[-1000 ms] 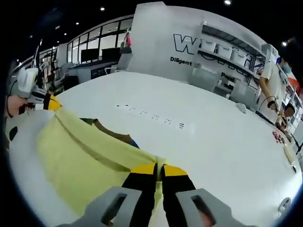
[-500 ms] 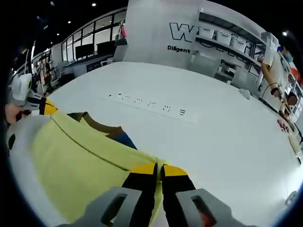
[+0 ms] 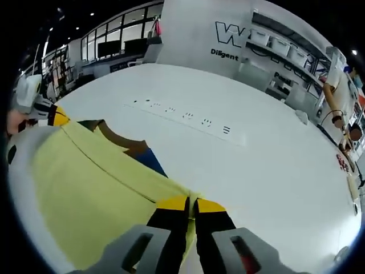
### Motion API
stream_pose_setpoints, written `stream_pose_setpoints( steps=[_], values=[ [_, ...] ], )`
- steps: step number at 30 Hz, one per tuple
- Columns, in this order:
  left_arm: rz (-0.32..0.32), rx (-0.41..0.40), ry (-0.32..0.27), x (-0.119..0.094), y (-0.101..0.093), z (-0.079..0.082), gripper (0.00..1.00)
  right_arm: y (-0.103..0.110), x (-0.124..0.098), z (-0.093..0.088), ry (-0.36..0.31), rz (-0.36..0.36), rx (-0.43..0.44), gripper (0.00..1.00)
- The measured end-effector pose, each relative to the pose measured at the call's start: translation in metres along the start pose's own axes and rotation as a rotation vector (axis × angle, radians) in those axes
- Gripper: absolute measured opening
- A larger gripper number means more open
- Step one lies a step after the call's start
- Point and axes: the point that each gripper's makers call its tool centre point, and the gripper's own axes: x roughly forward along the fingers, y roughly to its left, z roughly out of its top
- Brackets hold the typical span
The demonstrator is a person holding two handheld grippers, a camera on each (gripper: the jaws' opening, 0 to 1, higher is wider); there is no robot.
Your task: Fold the garment on the visible template until the final outline fits inside the template.
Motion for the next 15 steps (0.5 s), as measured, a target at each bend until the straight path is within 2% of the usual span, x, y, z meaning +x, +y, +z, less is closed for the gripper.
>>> stream_pose_setpoints(
  steps=[5,6,8,11,12,15],
  values=[
    [-0.004,0.034,0.002,0.001,0.000,0.000,0.06,-0.001,0.004,-0.003,0.024,0.000,-0.040,0.00],
    [-0.004,0.145,0.001,0.001,-0.001,0.002,0.06,-0.001,0.004,-0.003,0.025,-0.001,-0.042,0.00],
    [-0.014,0.158,-0.005,0.002,-0.005,0.003,0.06,-0.001,0.006,-0.003,0.026,0.008,-0.053,0.00],
    [-0.033,0.093,-0.015,0.000,0.000,0.004,0.07,-0.002,0.004,-0.002,0.033,0.028,-0.071,0.00],
    [-0.038,0.082,-0.020,-0.001,0.001,0.004,0.08,-0.002,0.001,0.001,0.017,0.037,-0.113,0.03],
    [-0.022,0.101,-0.035,-0.005,0.009,0.008,0.10,-0.004,-0.003,0.005,-0.007,0.040,-0.157,0.18]
  ],
)
